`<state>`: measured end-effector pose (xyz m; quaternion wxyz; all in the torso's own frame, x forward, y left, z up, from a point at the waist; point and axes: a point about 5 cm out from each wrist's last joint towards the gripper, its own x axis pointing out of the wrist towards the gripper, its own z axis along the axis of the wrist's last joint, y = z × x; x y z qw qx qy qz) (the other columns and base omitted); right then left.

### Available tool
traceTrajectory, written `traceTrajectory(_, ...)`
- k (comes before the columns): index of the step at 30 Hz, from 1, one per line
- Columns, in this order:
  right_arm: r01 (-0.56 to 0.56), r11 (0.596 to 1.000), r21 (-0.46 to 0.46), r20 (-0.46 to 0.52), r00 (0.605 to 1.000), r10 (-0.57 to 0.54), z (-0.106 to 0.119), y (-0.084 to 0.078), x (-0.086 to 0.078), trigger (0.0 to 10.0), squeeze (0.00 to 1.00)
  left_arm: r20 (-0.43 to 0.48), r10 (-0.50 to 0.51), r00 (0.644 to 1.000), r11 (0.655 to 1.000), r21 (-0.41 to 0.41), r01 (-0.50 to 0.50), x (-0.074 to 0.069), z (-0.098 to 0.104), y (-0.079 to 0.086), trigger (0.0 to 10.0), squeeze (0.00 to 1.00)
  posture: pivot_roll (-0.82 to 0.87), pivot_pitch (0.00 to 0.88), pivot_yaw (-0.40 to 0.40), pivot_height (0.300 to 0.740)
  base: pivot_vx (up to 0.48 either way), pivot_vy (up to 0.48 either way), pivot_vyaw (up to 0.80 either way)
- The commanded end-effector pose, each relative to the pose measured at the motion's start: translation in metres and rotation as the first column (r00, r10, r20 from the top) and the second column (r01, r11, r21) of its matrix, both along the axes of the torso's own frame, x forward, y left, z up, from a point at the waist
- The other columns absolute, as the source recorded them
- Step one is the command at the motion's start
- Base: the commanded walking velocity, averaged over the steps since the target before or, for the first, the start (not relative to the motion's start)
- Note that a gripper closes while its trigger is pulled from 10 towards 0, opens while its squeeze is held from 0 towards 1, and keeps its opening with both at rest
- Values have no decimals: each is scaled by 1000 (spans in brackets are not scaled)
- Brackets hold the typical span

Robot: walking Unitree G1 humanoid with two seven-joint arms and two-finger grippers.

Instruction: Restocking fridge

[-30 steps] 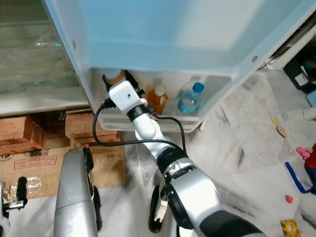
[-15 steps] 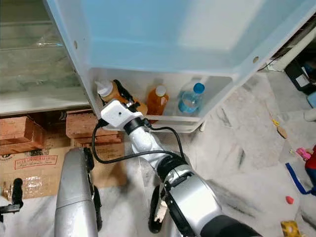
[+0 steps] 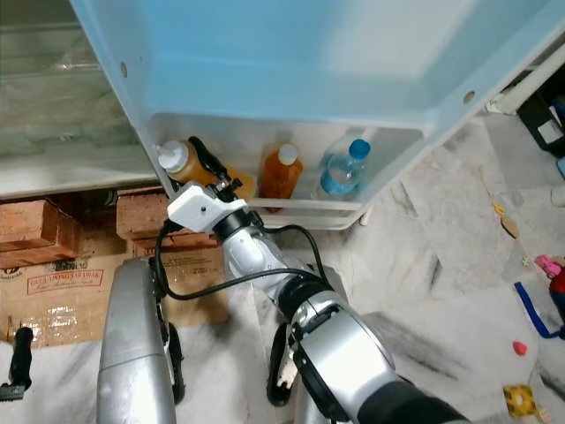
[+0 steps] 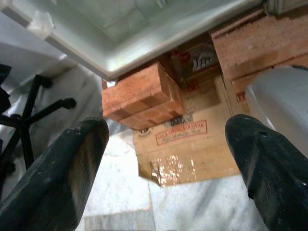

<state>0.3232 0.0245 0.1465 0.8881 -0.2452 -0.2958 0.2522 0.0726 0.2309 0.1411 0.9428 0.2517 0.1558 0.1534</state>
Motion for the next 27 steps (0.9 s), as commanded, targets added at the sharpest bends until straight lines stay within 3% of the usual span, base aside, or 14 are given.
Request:
traceTrajectory(1, 8, 995, -100, -88, 996, -17, -20, 10, -5, 10000, 0, -17, -10, 1000, 1000, -1, 10, -4, 2, -2, 10000, 0, 485, 397, -124, 508, 0, 0, 0)
traceTrajectory(3, 39, 992, -121, -131, 990, -55, -28, 3, -3, 10000, 0, -18, -16, 1000, 1000, -5, 16, -2, 0, -3, 10000, 0, 476, 393, -124, 508, 0, 0, 0)
traceTrajectory(6, 109, 993, -33, -230, 967, -114, -28, -21, 10, 10000, 0, 13, -38, 999, 999, -26, 38, 10, -3, -6, 10000, 0, 419, 356, -138, 508, 0, 0, 0)
traceTrajectory(9, 117, 992, 41, -248, 963, -103, -22, -41, 17, 10000, 0, 42, -51, 998, 998, -44, 53, 22, -9, -8, 10000, 0, 390, 324, -148, 508, 0, 0, 0)
traceTrajectory(13, 97, 987, 132, -276, 959, -57, -18, -74, 22, 10000, 0, 113, -70, 991, 995, -61, 77, 52, -18, -12, 10000, 0, 310, 245, -158, 508, 0, 0, 0)
traceTrajectory(14, 97, 987, 132, -276, 959, -57, -18, -74, 22, 10000, 0, 113, -70, 991, 995, -61, 77, 52, -18, -12, 10000, 0, 310, 245, -158, 508, 0, 0, 0)
traceTrajectory(15, 94, 982, 162, -314, 949, -39, -20, -87, 24, 10000, 0, 138, -84, 987, 993, -69, 94, 65, -21, -15, 10000, 0, 282, 205, -156, 508, 0, 0, 0)
traceTrajectory(16, 115, 976, 183, -343, 938, -46, -24, -101, 24, 10000, 0, 158, -98, 982, 991, -78, 112, 75, -24, -18, 10000, 0, 263, 176, -155, 508, 0, 0, 0)
traceTrajectory(19, 139, 968, 209, -374, 926, -53, -28, -111, 23, 10000, 0, 172, -110, 979, 989, -81, 125, 86, -26, -19, 10000, 0, 246, 146, -151, 508, 0, 0, 0)
traceTrajectory(21, 179, 954, 239, -412, 909, -67, -36, -124, 20, 10000, 0, 193, -123, 974, 987, -83, 141, 102, -30, -20, 10000, 0, 224, 102, -145, 508, 0, 0, 0)
traceTrajectory(25, 218, 947, 236, -436, 895, -97, -49, -134, 10, 10000, 0, 203, -122, 972, 985, -92, 143, 116, -34, -19, 10000, 0, 202, 60, -136, 508, 0, 0, 0)
traceTrajectory(27, 262, 937, 231, -480, 869, -124, -63, -140, 4, 10000, 0, 208, -125, 970, 984, -100, 149, 125, -38, -19, 10000, 0, 192, 37, -130, 508, 0, 0, 0)
